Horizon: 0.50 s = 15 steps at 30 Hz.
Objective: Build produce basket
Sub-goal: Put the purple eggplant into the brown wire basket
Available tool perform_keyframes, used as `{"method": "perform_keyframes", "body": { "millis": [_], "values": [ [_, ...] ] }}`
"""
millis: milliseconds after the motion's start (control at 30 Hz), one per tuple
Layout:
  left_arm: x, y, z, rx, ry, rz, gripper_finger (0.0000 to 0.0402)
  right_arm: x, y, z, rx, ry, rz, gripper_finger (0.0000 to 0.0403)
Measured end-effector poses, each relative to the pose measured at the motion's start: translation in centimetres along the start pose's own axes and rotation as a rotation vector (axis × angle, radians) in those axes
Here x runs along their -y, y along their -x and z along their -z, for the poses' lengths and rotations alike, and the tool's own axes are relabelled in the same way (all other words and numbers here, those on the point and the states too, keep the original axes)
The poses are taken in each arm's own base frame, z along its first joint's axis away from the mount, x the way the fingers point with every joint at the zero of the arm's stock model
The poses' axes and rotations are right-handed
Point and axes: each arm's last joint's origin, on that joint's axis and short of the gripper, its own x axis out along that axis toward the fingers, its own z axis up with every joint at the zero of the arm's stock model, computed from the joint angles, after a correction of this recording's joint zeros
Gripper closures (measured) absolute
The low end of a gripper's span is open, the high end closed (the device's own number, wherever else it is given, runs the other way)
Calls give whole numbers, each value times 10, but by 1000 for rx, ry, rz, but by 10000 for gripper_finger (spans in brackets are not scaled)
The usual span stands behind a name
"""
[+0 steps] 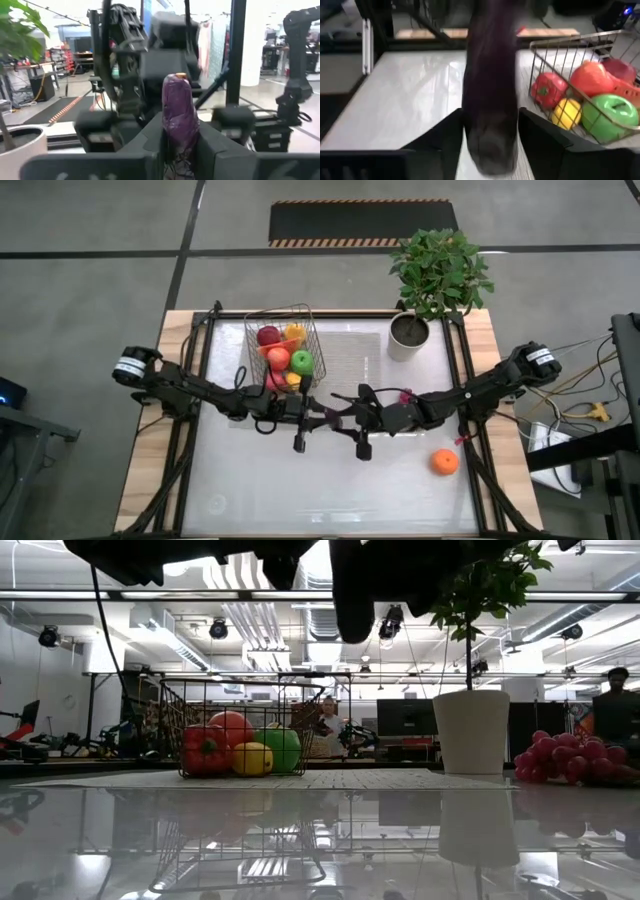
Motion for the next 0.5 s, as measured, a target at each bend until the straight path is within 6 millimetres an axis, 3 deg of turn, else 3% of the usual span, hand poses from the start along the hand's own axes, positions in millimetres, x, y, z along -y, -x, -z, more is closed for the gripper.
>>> {"method": "perform_keyframes", "body": {
  "millis": [267, 500],
  "values": [
    [0, 0, 1, -9, -6, 4, 370, 1, 10, -9, 29, -24, -13, 133],
    [-6, 4, -6, -41, -51, -30, 370, 3, 32, -21, 27, -67, -28, 97]
  ]
}}
